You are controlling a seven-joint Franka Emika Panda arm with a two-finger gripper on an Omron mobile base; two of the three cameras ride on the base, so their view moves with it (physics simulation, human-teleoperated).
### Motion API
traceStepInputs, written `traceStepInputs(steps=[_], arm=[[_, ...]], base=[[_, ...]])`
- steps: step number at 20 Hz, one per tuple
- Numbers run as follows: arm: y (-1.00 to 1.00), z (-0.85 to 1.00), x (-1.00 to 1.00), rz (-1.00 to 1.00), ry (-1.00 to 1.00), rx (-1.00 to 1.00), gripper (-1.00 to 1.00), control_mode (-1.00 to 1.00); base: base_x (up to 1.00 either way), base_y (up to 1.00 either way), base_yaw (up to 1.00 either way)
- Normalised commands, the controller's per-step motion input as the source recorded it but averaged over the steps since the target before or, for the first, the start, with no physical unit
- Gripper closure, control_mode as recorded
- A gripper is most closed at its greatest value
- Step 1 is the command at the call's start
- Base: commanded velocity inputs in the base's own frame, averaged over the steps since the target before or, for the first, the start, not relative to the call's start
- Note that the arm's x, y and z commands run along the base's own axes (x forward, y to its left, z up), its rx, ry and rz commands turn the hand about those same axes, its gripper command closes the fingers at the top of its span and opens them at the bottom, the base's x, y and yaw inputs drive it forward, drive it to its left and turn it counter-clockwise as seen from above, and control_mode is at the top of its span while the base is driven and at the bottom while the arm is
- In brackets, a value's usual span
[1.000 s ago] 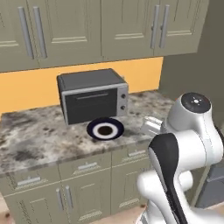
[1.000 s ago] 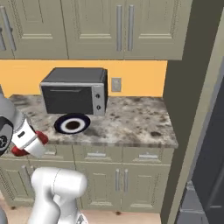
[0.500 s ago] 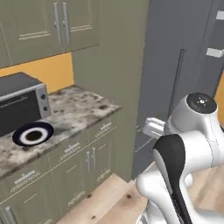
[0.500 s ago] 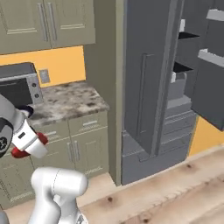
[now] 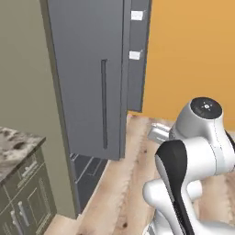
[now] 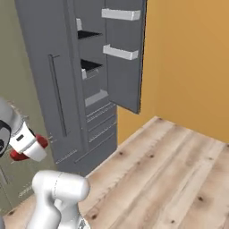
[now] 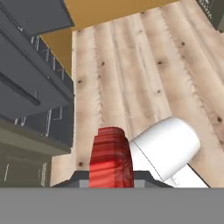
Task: Place the steak on the counter behind the older steak on the same shelf of the fridge to maintain FIFO order. Close the fridge door when finished.
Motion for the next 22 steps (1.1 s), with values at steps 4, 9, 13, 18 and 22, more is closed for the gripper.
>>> traceStepInputs(steps=[4, 9, 13, 18, 22], arm=[[0.0, 0.0, 0.0, 0.0, 0.0, 0.0, 1.0, 1.0], [0.0, 0.0, 0.0, 0.0, 0.0, 0.0, 1.0, 1.0], [0.0, 0.0, 0.0, 0.0, 0.0, 0.0, 1.0, 1.0], [0.0, 0.0, 0.0, 0.0, 0.0, 0.0, 1.0, 1.0], [0.0, 0.0, 0.0, 0.0, 0.0, 0.0, 1.0, 1.0]], base=[[0.49, -0.92, -0.53], [0.84, -0.65, -0.24], [0.93, -0.48, 0.19], [0.66, -0.39, 0.41], [0.28, -0.18, 0.52]])
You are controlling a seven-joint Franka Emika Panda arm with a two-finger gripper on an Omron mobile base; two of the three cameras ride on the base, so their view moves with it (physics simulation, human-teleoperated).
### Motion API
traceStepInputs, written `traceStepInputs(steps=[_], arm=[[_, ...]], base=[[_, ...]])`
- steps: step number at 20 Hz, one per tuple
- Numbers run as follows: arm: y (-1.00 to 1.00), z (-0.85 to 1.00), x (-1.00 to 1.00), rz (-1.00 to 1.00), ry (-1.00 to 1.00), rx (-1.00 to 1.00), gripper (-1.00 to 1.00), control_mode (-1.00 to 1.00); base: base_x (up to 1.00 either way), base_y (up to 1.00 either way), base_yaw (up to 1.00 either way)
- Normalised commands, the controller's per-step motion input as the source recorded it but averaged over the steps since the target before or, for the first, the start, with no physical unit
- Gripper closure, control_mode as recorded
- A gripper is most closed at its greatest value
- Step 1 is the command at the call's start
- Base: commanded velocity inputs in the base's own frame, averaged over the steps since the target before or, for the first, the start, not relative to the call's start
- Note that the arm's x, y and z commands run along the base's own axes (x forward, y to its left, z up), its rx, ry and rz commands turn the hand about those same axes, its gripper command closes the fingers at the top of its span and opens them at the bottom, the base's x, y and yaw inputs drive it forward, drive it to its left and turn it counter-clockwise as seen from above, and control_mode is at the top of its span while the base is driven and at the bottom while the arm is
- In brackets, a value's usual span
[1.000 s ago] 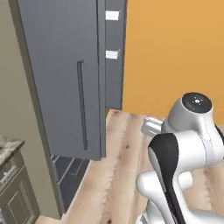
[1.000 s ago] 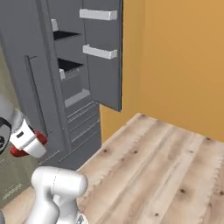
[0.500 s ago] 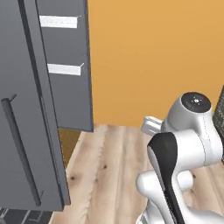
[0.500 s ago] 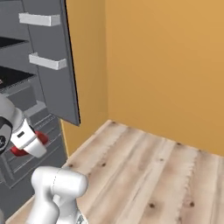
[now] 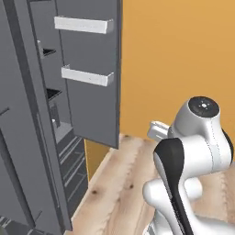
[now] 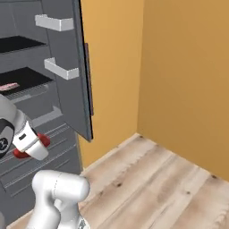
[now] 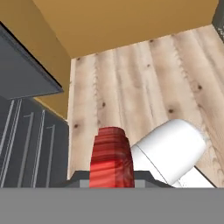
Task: Place the steak on the counter behind the older steak on the same shelf of the fridge to maintain FIFO order. Close the fridge door when finished.
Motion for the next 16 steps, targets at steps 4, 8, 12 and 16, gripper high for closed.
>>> traceStepInputs(steps=[4, 8, 12, 16], arm=[[0.0, 0.0, 0.0, 0.0, 0.0, 0.0, 1.0, 1.0], [0.0, 0.0, 0.0, 0.0, 0.0, 0.0, 1.0, 1.0], [0.0, 0.0, 0.0, 0.0, 0.0, 0.0, 1.0, 1.0], [0.0, 0.0, 0.0, 0.0, 0.0, 0.0, 1.0, 1.0]], base=[[0.24, -0.1, 0.55], [0.52, -0.36, 0.55], [0.64, -0.63, 0.52], [0.81, -0.35, 0.47]])
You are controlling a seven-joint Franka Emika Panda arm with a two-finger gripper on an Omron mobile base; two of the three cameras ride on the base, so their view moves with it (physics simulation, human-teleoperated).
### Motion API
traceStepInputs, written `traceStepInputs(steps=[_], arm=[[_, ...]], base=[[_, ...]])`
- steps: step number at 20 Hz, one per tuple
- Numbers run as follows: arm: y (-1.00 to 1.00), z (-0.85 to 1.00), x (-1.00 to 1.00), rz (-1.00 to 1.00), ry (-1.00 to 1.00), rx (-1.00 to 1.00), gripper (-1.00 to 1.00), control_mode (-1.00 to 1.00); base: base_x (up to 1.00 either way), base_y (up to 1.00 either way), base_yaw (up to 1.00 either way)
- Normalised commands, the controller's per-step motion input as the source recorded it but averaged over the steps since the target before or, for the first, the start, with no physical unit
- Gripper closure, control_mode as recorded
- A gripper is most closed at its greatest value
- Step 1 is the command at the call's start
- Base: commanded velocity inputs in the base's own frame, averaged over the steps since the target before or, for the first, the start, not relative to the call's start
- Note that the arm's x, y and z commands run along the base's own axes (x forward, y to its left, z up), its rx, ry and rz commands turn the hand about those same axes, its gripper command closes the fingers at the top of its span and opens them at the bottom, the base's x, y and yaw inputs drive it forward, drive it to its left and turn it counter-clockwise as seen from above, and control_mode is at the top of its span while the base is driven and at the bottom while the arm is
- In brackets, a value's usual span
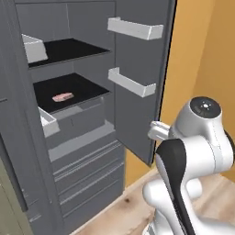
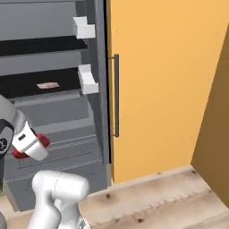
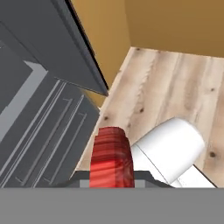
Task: Place the steak on the counter behind the older steak on the same shelf of the fridge to maintain FIFO order. Close the fridge door when finished.
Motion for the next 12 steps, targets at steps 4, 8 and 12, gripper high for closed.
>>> traceStepInputs(steps=[4, 8, 12], arm=[[0.0, 0.0, 0.0, 0.0, 0.0, 0.0, 1.0, 1.0], [0.0, 0.0, 0.0, 0.0, 0.0, 0.0, 1.0, 1.0], [0.0, 0.0, 0.0, 0.0, 0.0, 0.0, 1.0, 1.0]], base=[[0.99, 0.0, 0.32], [0.59, 0.0, 0.32], [0.06, 0.1, 0.42]])
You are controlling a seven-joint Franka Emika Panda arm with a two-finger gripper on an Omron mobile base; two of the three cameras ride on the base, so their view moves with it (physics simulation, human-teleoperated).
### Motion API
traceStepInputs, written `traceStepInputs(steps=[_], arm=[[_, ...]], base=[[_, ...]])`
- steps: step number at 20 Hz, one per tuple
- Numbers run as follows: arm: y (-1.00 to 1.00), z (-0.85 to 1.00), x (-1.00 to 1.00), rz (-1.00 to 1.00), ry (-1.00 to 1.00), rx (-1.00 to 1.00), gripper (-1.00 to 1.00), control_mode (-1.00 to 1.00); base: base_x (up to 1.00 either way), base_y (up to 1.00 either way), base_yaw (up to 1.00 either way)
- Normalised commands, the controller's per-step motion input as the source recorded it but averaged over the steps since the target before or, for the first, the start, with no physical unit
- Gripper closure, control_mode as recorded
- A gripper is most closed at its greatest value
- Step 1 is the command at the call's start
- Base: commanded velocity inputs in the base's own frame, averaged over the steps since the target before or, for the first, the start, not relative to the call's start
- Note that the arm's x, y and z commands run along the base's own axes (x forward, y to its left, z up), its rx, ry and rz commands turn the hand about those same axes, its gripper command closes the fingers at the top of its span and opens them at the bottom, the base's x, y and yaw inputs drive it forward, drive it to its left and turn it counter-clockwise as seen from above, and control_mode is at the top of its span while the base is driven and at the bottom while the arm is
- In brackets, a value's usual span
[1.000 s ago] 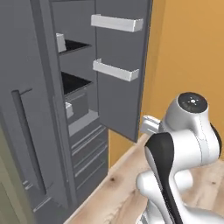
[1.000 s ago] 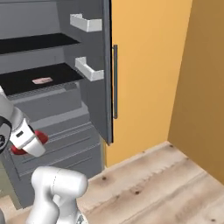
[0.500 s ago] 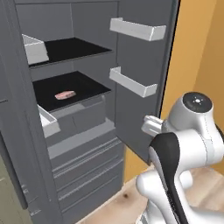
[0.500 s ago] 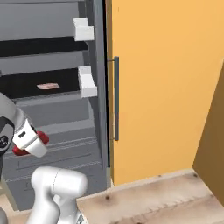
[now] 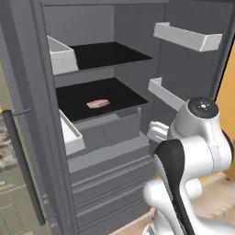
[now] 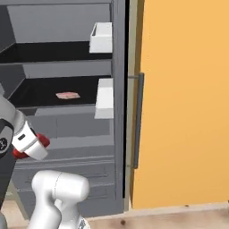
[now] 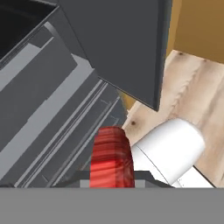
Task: Place the steak on the counter behind the older steak on the same shelf of the fridge to maintain FIFO order. Close the fridge door when finished.
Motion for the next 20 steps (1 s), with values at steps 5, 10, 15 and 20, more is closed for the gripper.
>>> traceStepInputs(steps=[5, 10, 15, 20], arm=[[0.0, 0.0, 0.0, 0.0, 0.0, 0.0, 1.0, 1.0], [0.0, 0.0, 0.0, 0.0, 0.0, 0.0, 1.0, 1.0], [0.0, 0.0, 0.0, 0.0, 0.0, 0.0, 1.0, 1.0], [0.0, 0.0, 0.0, 0.0, 0.0, 0.0, 1.0, 1.0]], base=[[0.62, -0.07, 0.4], [0.69, 0.0, 0.23], [0.51, 0.0, 0.21], [0.53, 0.0, 0.24]])
